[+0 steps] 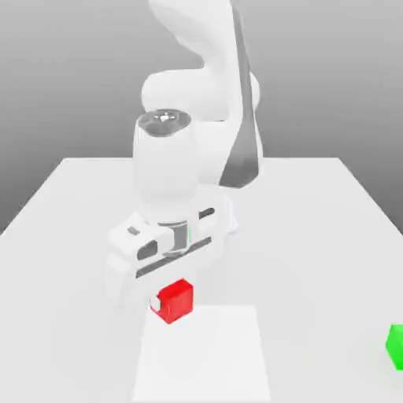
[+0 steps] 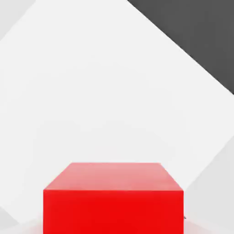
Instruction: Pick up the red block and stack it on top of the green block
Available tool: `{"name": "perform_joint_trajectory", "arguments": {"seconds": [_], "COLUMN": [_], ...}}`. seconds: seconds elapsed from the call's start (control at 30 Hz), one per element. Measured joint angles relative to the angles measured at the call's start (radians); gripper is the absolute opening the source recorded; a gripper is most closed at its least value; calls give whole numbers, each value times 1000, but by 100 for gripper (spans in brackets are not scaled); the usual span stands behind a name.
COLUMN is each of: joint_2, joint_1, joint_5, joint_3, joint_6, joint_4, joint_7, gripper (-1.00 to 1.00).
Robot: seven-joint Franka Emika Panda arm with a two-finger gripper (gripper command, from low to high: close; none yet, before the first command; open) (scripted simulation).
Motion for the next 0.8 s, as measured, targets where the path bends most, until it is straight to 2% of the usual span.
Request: {"name": "perform_joint_trajectory", "arguments": {"seconds": [0.13, 0.23, 0.43, 0.63, 0.77, 0.8], "joint_2": [16, 45, 121, 220, 343, 373], "joint_1": [-42, 91, 224, 329, 358, 363], "joint_5": [-55, -83, -86, -60, -87, -95], "joint_3": [108, 187, 287, 433, 446, 440], "joint_6": [-49, -93, -175, -250, -165, -139], "joint_4": [78, 159, 314, 467, 499, 502], "joint_7": [-27, -73, -200, -349, -353, -348], "gripper": [-100, -100, -100, -100, -100, 100]}}
